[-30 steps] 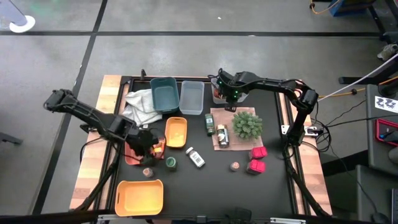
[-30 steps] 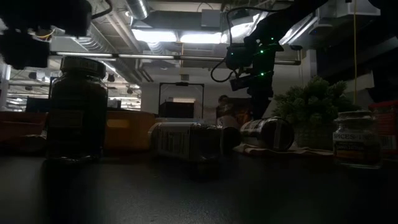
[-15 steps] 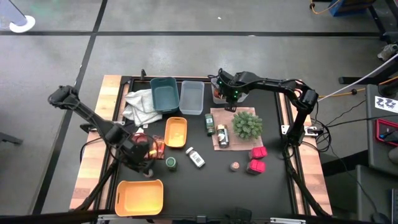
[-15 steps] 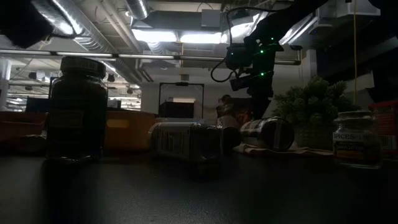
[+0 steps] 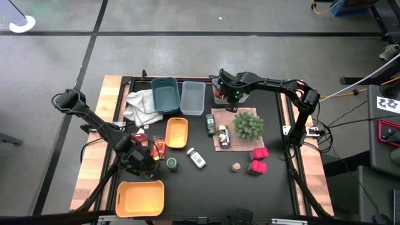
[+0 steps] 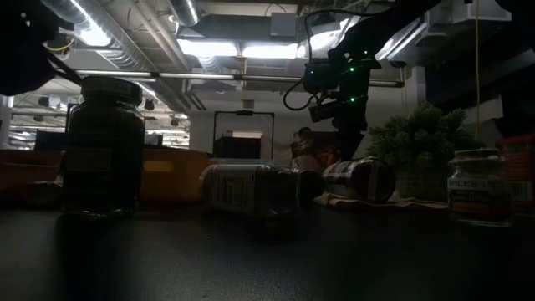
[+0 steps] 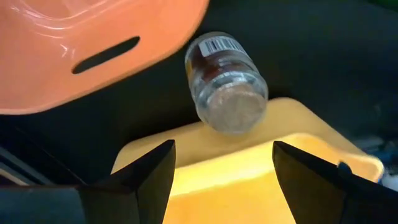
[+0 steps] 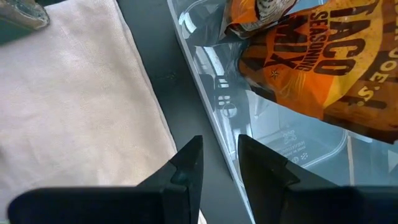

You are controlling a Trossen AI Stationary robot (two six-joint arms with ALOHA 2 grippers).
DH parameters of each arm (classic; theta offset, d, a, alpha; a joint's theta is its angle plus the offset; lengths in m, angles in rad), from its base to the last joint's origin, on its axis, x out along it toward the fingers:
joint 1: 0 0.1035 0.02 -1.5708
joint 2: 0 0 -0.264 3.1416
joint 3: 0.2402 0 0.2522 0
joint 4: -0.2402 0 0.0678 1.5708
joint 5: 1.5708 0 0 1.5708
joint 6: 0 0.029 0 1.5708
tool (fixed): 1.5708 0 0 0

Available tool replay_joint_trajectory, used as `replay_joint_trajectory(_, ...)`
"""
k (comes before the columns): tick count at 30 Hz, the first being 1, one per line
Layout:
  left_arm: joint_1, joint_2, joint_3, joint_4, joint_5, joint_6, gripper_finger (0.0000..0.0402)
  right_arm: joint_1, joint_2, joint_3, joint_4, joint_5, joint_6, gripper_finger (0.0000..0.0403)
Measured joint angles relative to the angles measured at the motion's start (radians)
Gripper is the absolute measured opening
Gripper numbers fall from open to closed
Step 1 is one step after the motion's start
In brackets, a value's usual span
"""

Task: Sort spices by type
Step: Put the left brown seasoning bottle into the orange bin

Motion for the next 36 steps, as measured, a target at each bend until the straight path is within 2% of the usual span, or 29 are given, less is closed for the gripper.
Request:
replay_joint_trajectory(23, 0.002, 0.044, 0.000, 0.001, -0.097, -0.119, 0.0251, 0.000, 0.000, 0.000, 0.000, -0.041, -0.001, 0.0101)
replay_joint_trajectory(36, 0.002, 0.044, -0.013, 0.000, -0.136, -0.086, 0.0251, 0.000, 0.000, 0.000, 0.000, -0.041, -0.001, 0.0101)
